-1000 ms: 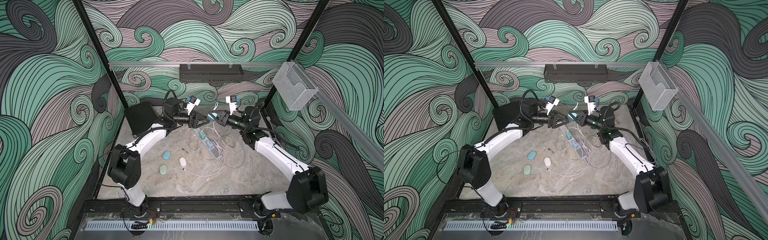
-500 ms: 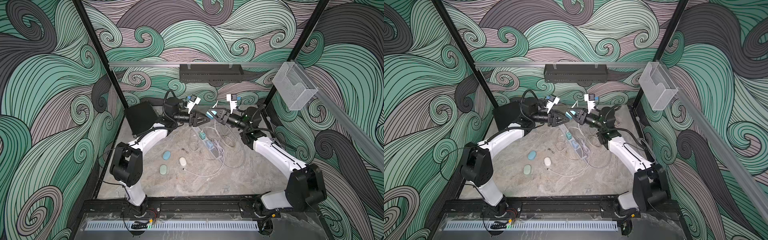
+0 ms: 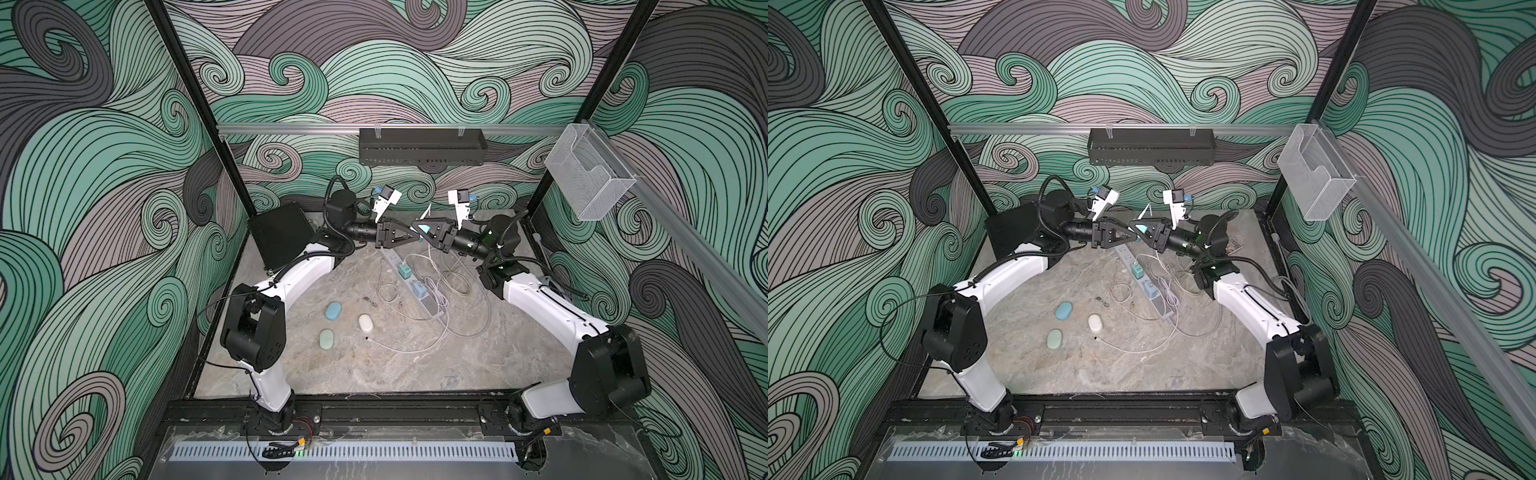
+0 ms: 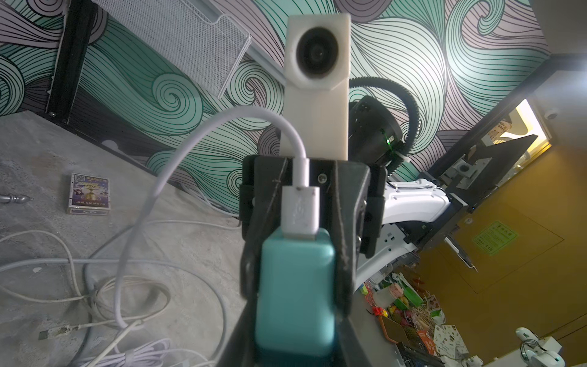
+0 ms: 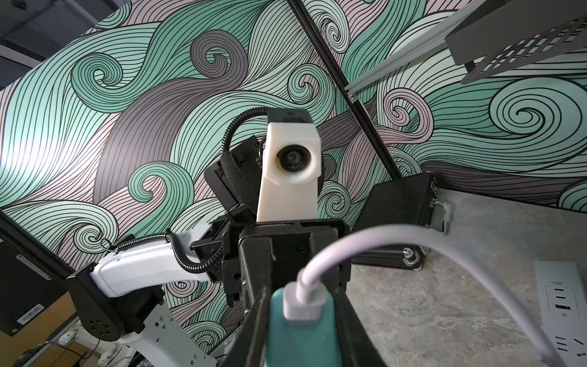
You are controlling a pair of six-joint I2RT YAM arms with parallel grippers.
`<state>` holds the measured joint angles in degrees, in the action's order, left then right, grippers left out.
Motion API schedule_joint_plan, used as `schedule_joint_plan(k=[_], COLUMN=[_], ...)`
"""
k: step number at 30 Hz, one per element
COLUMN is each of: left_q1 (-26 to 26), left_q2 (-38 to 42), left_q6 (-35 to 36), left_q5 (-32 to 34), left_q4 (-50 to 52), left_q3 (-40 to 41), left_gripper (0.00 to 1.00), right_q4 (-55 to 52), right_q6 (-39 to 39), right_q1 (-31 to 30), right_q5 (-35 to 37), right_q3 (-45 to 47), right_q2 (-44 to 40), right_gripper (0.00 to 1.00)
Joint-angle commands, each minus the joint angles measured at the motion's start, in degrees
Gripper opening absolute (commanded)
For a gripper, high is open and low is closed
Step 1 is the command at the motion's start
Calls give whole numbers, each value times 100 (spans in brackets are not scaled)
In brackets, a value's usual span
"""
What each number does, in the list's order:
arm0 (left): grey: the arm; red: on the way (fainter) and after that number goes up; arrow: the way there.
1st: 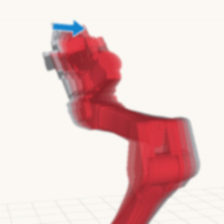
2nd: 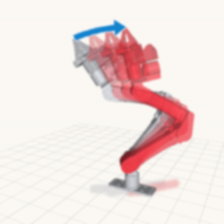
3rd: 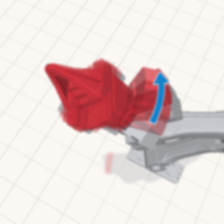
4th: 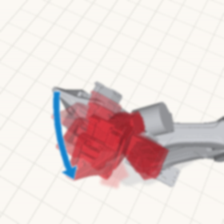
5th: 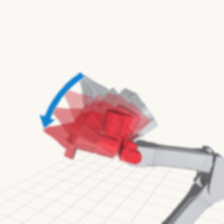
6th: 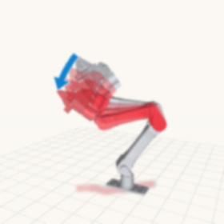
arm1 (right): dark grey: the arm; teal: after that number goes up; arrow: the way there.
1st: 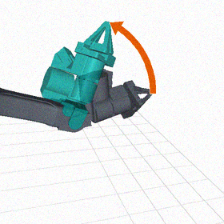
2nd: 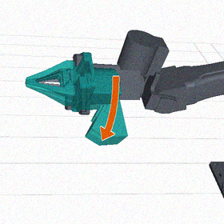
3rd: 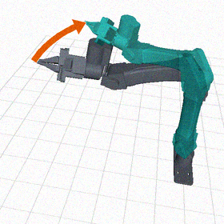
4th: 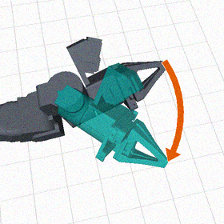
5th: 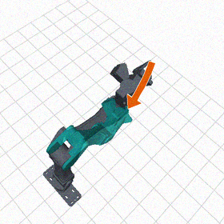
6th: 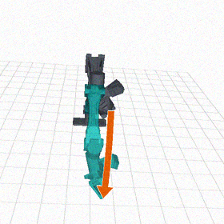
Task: Charge the bluetooth headset
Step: Pick up the plug from the center of the board.
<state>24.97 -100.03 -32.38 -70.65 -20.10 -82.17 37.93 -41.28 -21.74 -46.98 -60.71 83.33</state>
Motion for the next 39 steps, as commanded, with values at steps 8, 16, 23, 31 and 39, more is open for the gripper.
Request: schedule_joint_plan(k=[8,16,23,31,39], left_q1=[-114,-174,-173,-168,-133], left_q2=[166,159,113,54,5], left_q6=[1289,1820,2289,3115,3227], left_q5=[-116,-460,-814,-985,-1047], left_q4=[890,1429,1915,2888,2996], left_q3=[-219,-425,-591,-778,-791], left_gripper=[0,0,0,0,0], right_q4=[-1454,-2682,-3280,-3497,-3812], right_q6=[867,1613,2105,2328,2516], right_q1=[294,638,687,682,529], right_q5=[-86,-942,-1326,-1621,-1587], right_q3=[-102,-255,-461,-721,-957], right_q2=[-581,-902,-833,-647,-417], right_gripper=[51,63,60,54,50])
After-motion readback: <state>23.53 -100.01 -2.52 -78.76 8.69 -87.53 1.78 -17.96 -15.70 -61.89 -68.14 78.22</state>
